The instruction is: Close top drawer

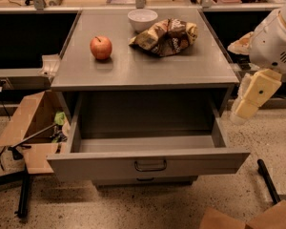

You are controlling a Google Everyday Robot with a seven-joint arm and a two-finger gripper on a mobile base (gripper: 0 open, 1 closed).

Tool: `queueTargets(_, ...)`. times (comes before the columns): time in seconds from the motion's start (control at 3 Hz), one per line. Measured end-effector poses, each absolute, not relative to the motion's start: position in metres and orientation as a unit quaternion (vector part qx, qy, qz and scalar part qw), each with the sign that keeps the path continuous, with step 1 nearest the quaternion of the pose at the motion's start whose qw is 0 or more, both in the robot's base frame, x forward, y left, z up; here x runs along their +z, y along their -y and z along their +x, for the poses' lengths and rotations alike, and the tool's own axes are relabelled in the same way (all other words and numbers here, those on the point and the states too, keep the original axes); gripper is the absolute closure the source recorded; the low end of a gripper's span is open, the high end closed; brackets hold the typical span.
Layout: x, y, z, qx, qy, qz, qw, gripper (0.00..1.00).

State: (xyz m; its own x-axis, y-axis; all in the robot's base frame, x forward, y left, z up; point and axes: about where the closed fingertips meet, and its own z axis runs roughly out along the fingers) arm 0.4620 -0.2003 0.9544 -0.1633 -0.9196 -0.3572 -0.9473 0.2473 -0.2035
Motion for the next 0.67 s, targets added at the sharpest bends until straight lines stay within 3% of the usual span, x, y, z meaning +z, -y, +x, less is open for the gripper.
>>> queueTargets(0.67, 0.925, 0.195, 0.458, 0.051, -0.763, -0.616, 0.191, 0.00)
